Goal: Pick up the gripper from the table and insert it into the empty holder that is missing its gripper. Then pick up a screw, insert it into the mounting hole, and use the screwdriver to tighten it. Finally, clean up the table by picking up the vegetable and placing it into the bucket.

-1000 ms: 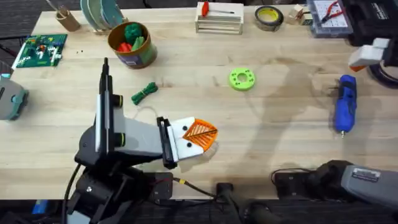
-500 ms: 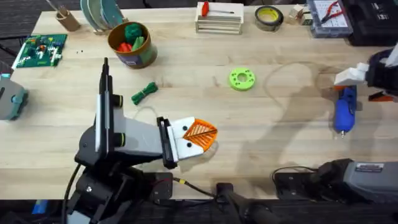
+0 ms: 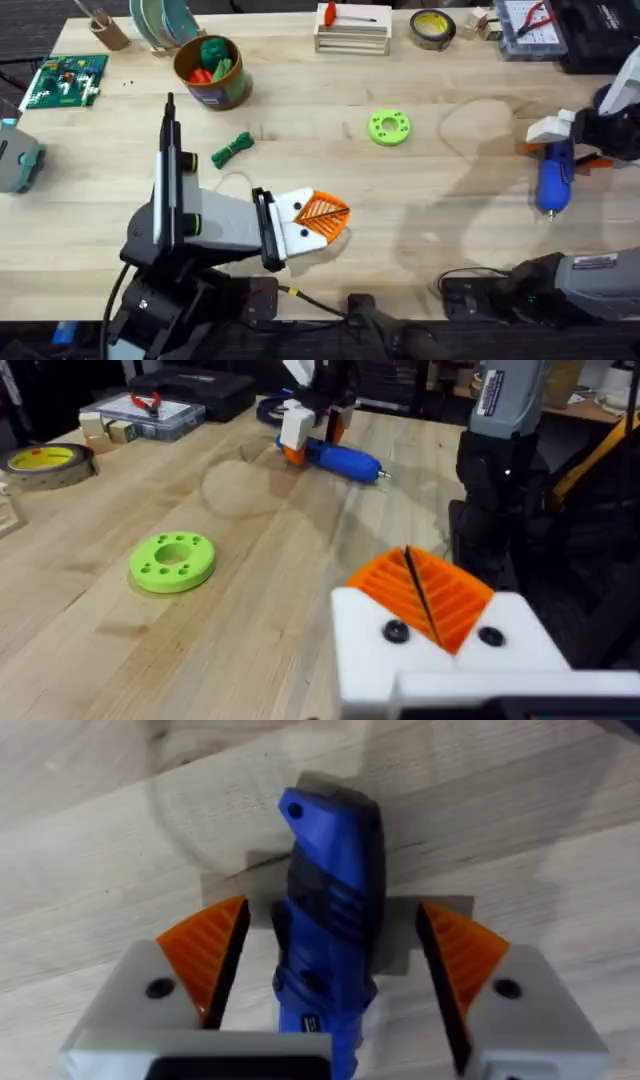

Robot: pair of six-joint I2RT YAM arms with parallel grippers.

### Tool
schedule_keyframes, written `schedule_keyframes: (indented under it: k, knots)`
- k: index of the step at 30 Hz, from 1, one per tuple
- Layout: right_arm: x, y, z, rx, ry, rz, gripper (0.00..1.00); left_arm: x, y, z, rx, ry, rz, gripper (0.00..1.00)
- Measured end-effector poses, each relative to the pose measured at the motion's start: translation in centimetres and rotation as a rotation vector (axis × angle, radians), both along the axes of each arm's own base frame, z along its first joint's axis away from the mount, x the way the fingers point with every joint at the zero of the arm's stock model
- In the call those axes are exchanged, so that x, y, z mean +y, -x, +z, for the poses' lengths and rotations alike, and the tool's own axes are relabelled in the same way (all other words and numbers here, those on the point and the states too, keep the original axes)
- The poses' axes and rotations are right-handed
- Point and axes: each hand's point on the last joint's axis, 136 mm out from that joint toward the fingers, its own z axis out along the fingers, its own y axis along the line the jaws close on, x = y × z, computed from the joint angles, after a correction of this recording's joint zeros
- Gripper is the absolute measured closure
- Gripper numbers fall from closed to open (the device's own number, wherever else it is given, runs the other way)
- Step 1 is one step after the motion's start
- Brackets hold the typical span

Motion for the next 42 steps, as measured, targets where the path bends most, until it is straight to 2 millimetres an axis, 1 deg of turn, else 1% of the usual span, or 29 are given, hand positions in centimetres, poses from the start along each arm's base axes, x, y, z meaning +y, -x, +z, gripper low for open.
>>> schedule_keyframes:
  k: [1,3,6,9,11,12,13,22,24,26,30,36,42]
  knots:
    - [0.0,0.0,0.0,0.002,0.001,0.0,0.01,0.0,0.0,0.0,0.0,0.0,0.0,0.997]
    - [-0.1,0.1,0.0,0.006,0.008,0.003,0.093,0.0,0.0,0.0,0.0,0.0,0.0,0.997]
    - [-0.3,0.2,-0.1,0.012,0.014,0.001,0.36,0.0,0.0,0.0,0.0,0.0,0.0,0.997]
    - [-0.5,0.3,-0.1,0.014,0.021,0.002,0.598,0.0,0.0,0.0,0.0,0.0,0.0,0.997]
    - [-0.4,0.2,-0.2,0.014,0.018,0.004,0.851,0.0,0.0,0.0,0.0,0.0,0.0,0.997]
    - [-0.4,0.2,-0.3,0.016,0.016,0.006,0.955,0.0,0.0,0.0,0.0,0.0,0.0,0.997]
    - [-0.4,0.2,-0.4,0.015,0.014,0.004,0.982,0.0,0.0,0.0,0.0,0.0,0.0,0.997]
    - [-0.4,0.1,-0.1,0.006,0.011,-0.012,0.981,0.0,0.0,0.0,0.0,0.0,0.0,0.997]
    - [-0.1,-0.1,0.3,-0.011,-0.003,-0.023,0.981,0.0,0.0,0.0,0.0,0.0,0.0,0.997]
    - [0.2,-0.5,1.2,-0.048,-0.008,-0.034,0.982,0.0,0.0,0.0,0.0,0.0,0.0,0.997]
    - [0.7,-1.4,4.6,-0.165,0.0,-0.046,0.984,0.0,0.0,0.0,0.0,0.0,0.0,0.997]
    - [1.9,-1.5,11.7,-0.367,0.072,-0.065,0.986,0.0,0.0,0.0,0.0,0.0,0.0,0.997]
    - [5.0,-0.6,19.0,-0.577,0.17,-0.001,0.988,0.0,0.0,0.0,0.0,0.0,0.0,0.997]
